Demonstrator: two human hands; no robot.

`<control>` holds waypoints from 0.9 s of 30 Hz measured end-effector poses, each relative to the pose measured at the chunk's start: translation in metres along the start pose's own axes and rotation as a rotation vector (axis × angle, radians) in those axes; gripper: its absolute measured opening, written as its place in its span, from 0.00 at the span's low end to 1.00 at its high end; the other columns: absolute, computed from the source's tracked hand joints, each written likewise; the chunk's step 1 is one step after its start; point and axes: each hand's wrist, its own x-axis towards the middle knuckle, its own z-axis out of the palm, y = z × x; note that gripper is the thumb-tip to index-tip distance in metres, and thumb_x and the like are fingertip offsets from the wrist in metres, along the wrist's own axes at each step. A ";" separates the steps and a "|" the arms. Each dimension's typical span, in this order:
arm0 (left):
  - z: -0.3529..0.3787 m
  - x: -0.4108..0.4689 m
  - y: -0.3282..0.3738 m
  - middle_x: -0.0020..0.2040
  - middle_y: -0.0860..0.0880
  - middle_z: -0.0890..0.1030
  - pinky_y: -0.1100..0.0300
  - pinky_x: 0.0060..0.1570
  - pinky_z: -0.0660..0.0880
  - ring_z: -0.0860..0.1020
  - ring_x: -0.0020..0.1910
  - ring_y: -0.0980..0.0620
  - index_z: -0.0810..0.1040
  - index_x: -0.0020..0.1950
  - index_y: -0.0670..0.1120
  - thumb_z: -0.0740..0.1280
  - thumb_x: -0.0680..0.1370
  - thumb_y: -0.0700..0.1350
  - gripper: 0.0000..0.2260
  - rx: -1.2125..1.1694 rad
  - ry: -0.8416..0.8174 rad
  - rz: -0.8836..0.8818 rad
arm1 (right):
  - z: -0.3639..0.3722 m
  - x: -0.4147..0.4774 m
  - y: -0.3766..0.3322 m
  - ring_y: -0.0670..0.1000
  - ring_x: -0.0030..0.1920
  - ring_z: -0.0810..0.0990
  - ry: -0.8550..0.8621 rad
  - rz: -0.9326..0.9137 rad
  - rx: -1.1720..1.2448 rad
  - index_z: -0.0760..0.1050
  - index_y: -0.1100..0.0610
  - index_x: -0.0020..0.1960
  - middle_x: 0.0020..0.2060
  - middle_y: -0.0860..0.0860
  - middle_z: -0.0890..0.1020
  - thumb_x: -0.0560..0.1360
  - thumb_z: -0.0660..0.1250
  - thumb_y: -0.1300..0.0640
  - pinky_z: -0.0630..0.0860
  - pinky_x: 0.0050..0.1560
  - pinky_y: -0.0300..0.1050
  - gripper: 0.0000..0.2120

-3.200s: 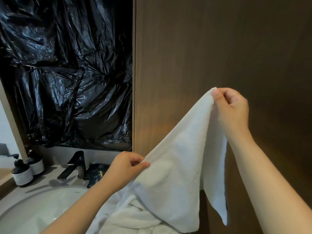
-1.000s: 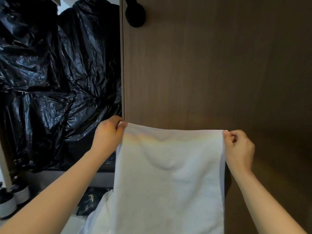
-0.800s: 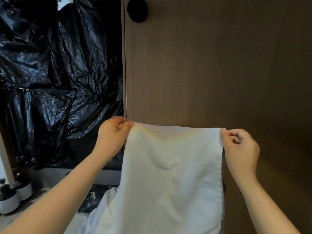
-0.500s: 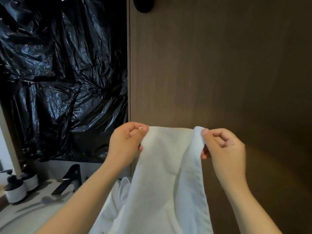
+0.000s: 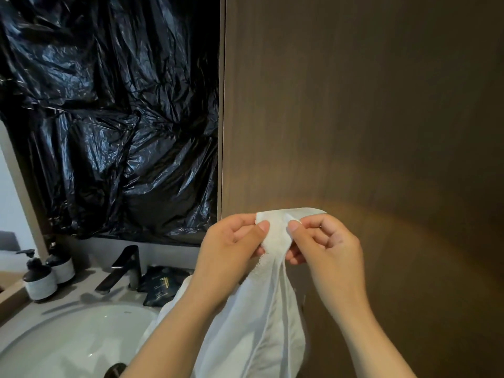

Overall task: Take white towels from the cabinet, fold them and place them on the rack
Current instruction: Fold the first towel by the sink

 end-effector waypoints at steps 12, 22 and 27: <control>-0.013 -0.028 -0.003 0.42 0.48 0.86 0.58 0.46 0.81 0.85 0.42 0.50 0.84 0.51 0.46 0.67 0.77 0.44 0.08 0.008 0.013 0.093 | 0.000 -0.015 0.003 0.51 0.39 0.85 -0.242 0.000 0.083 0.79 0.52 0.60 0.39 0.55 0.85 0.74 0.66 0.57 0.80 0.41 0.37 0.15; -0.010 -0.033 -0.001 0.38 0.46 0.86 0.44 0.48 0.77 0.82 0.42 0.38 0.85 0.47 0.48 0.67 0.77 0.44 0.06 0.019 0.078 0.105 | 0.003 -0.011 0.005 0.48 0.25 0.77 -0.242 -0.029 -0.046 0.77 0.48 0.44 0.27 0.53 0.80 0.73 0.67 0.47 0.73 0.28 0.36 0.05; -0.009 -0.033 0.000 0.37 0.50 0.86 0.53 0.45 0.80 0.84 0.39 0.49 0.85 0.47 0.49 0.68 0.77 0.43 0.06 0.071 0.088 0.147 | 0.005 -0.013 0.002 0.49 0.23 0.76 -0.209 -0.083 -0.107 0.76 0.48 0.42 0.25 0.52 0.79 0.75 0.65 0.46 0.73 0.28 0.36 0.07</control>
